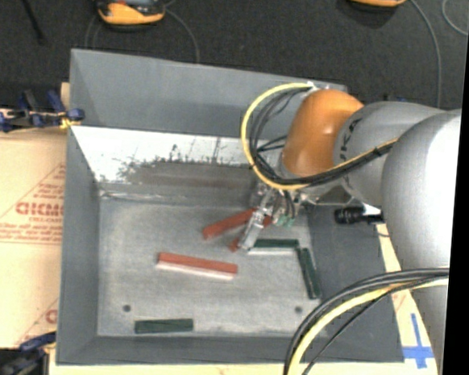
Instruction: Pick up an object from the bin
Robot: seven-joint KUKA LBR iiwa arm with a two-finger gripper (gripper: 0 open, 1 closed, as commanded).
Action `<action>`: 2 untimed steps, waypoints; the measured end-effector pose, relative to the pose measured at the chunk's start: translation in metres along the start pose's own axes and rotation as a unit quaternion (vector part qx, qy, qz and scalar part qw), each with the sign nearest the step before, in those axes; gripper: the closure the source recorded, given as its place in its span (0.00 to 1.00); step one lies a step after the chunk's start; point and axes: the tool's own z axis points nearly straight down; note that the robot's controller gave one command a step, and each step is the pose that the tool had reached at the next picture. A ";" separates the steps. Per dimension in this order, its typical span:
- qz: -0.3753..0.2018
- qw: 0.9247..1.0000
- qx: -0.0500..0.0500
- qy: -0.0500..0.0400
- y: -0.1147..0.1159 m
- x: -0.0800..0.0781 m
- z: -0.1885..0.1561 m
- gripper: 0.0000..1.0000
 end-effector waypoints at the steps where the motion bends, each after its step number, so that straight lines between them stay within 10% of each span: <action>1: -0.001 1.000 -0.001 -0.008 0.000 -0.004 -0.004 1.00; 2: -0.001 1.000 0.001 -0.002 -0.001 -0.001 0.000 0.00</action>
Offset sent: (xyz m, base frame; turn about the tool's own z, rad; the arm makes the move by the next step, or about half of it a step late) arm 0.0000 0.0000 0.0000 0.0000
